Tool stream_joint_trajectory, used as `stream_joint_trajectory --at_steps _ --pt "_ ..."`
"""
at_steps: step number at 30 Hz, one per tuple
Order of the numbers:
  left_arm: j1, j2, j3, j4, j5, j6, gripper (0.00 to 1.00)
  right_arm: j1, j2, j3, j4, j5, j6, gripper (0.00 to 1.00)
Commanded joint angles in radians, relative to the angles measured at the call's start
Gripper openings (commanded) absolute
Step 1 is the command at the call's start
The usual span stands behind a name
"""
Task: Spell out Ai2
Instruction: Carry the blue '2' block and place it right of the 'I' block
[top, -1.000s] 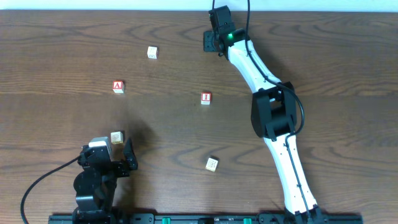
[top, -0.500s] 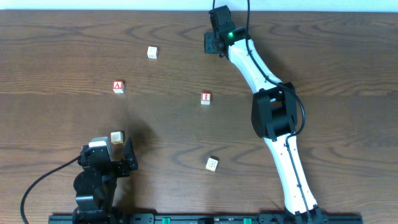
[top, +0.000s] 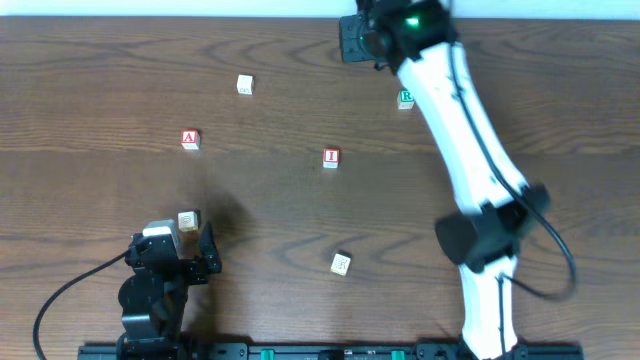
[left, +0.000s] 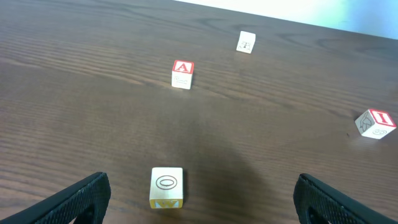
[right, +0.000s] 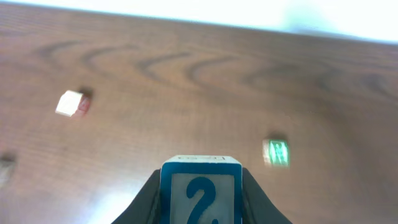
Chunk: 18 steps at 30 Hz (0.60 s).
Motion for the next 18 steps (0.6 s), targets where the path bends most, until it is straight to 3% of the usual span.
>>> stream_joint_trajectory --at_steps 1,6,18 --pt "0.001 -0.006 -0.019 -0.001 0.0 0.021 0.95 0.04 0.008 -0.019 -0.117 0.011 0.103 0.01" --pt "0.001 -0.006 -0.019 -0.001 0.0 0.021 0.96 0.096 0.005 -0.239 -0.103 -0.045 0.148 0.01" --pt "0.001 -0.006 -0.019 -0.001 0.0 0.021 0.96 0.095 -0.176 -0.962 0.343 -0.153 0.195 0.01"
